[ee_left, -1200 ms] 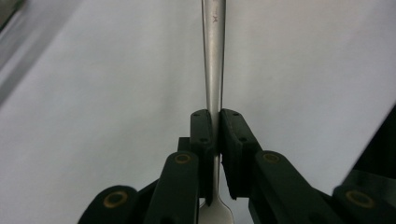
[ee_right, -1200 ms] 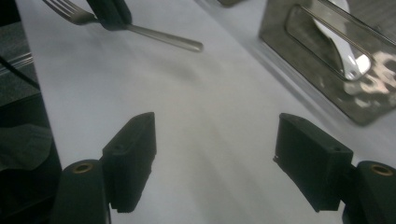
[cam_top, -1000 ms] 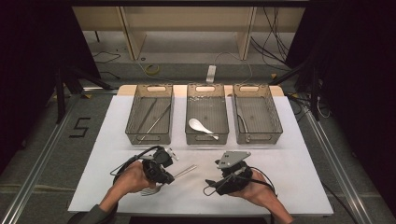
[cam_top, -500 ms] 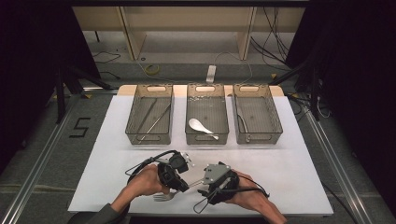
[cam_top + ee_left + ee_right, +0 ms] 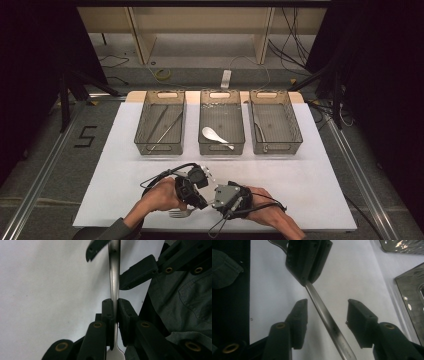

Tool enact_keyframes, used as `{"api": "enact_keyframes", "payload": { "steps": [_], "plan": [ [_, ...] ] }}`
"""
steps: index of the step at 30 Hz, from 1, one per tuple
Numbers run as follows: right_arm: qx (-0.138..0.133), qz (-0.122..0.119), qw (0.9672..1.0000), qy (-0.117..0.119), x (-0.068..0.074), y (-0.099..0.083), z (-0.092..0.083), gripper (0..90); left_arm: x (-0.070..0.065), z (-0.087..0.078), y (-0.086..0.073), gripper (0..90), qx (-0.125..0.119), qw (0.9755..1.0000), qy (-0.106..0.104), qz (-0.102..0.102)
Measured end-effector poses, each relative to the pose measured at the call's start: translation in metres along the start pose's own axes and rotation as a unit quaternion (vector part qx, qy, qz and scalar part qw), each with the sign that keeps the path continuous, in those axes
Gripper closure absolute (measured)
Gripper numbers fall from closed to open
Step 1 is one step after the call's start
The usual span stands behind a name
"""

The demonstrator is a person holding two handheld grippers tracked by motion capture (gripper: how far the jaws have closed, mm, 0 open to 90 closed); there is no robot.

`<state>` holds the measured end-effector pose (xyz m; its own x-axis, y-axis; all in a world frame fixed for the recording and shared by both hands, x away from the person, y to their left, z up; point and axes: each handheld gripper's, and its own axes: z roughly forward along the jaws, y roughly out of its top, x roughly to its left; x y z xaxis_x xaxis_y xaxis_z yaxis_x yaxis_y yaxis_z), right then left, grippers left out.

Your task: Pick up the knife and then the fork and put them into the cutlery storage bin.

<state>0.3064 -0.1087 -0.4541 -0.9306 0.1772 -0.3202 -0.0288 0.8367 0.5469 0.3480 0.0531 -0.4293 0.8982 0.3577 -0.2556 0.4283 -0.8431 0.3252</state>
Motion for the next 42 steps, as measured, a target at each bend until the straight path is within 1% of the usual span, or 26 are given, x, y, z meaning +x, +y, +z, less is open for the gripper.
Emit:
{"api": "enact_keyframes", "payload": {
  "steps": [5,7,9,10,11,12,13,14,15,16,17,18,19,21,23,25,26,27,28,29,32,34,36,37,41,42],
  "plan": [
    [0.005,-0.016,0.9998,0.008,0.003,0.0,0.002,60.5,-0.001,-0.001,0.002,83.0,-0.004,0.9999,-0.013,0.002],
    [0.007,-0.025,0.9996,0.006,0.004,-0.001,0.002,64.9,-0.002,-0.001,0.002,83.0,-0.003,0.9999,-0.007,0.006],
    [0.005,-0.037,0.9993,0.003,0.004,-0.001,0.001,70.0,-0.003,-0.001,0.003,82.9,-0.005,0.9999,-0.01,0.006],
    [0.003,-0.036,0.9993,0.001,0.004,-0.001,0.0,71.7,-0.003,-0.001,0.003,82.9,-0.006,0.9999,-0.012,0.006],
    [0.002,-0.04,0.9991,0.009,0.004,-0.002,-0.001,72.8,-0.003,-0.002,0.003,82.9,-0.007,0.9999,-0.011,0.008],
    [0.002,-0.04,0.9992,0.002,0.005,-0.002,-0.001,74.3,-0.003,-0.002,0.003,82.9,-0.007,0.9999,-0.01,0.012],
    [0.006,-0.054,0.9985,0.01,0.004,-0.002,-0.001,75.9,-0.003,-0.003,0.003,82.9,-0.008,0.9999,-0.008,0.011],
    [0.008,-0.056,0.9984,0.003,0.006,-0.002,-0.001,77.5,-0.004,-0.003,0.003,82.9,-0.009,0.9999,-0.005,0.013],
    [0.013,-0.064,0.9978,0.002,0.007,-0.002,-0.001,79.2,-0.004,-0.003,0.003,82.8,-0.01,0.9998,-0.006,0.013],
    [0.013,-0.074,0.9972,0.004,0.008,-0.002,0.0,80.7,-0.003,-0.003,0.003,82.8,-0.011,0.9998,-0.006,0.014],
    [0.013,-0.081,0.9966,0.008,0.008,-0.002,0.0,84.7,-0.003,-0.003,0.003,83.1,-0.006,0.9998,-0.006,0.018],
    [0.021,-0.079,0.9966,0.005,0.01,-0.002,-0.001,85.3,-0.003,-0.002,0.003,84.7,-0.01,0.9998,-0.008,0.017],
    [0.019,-0.093,0.9955,0.004,0.01,-0.001,0.0,86.1,-0.003,-0.001,0.003,84.6,-0.008,0.9997,-0.008,0.02],
    [0.033,-0.104,0.9939,0.007,0.012,-0.002,-0.001,87.2,-0.004,0.001,0.004,84.0,-0.006,0.9997,-0.007,0.021],
    [0.03,-0.114,0.9929,0.008,0.012,-0.002,0.001,87.5,-0.004,0.001,0.004,83.1,-0.007,0.9997,-0.01,0.02],
    [0.03,-0.115,0.9929,0.008,0.011,-0.002,0.001,87.7,-0.002,-0.002,0.004,81.0,-0.023,0.9996,-0.012,0.013],
    [0.039,-0.111,0.9931,0.007,0.012,-0.003,0.0,87.7,-0.002,-0.005,0.004,77.2,-0.034,0.9993,-0.011,0.012],
    [0.043,-0.114,0.9925,0.001,0.011,-0.004,0.001,87.8,-0.001,-0.008,0.004,73.0,-0.048,0.9988,-0.008,0.008],
    [0.05,-0.123,0.9911,0.006,0.01,-0.005,0.003,87.8,0.0,-0.012,0.004,67.4,-0.057,0.9984,-0.004,0.006],
    [0.052,-0.119,0.9915,0.002,0.01,-0.007,0.004,87.8,0.0,-0.014,0.004,64.8,-0.059,0.9982,0.002,0.007],
    [0.061,-0.112,0.9919,-0.004,0.008,-0.008,0.002,87.8,0.002,-0.021,0.001,53.0,-0.089,0.9957,0.028,0.0],
    [0.058,-0.106,0.9926,-0.01,0.005,-0.009,0.001,87.8,0.005,-0.026,0.0,48.7,-0.106,0.9935,0.039,-0.003],
    [0.064,-0.095,0.9933,-0.014,0.003,-0.011,0.0,87.8,0.007,-0.03,-0.002,40.8,-0.13,0.9898,0.057,-0.013],
    [0.066,-0.09,0.9936,-0.019,0.002,-0.012,0.0,87.8,0.008,-0.033,-0.003,39.2,-0.138,0.9885,0.06,-0.015],
    [0.071,-0.077,0.9941,-0.029,-0.005,-0.018,-0.002,87.8,0.013,-0.042,-0.008,31.1,-0.176,0.9804,0.081,-0.034],
    [0.074,-0.07,0.9944,-0.03,-0.007,-0.019,-0.003,87.8,0.015,-0.043,-0.009,29.4,-0.185,0.9779,0.091,-0.034]
  ]
}}
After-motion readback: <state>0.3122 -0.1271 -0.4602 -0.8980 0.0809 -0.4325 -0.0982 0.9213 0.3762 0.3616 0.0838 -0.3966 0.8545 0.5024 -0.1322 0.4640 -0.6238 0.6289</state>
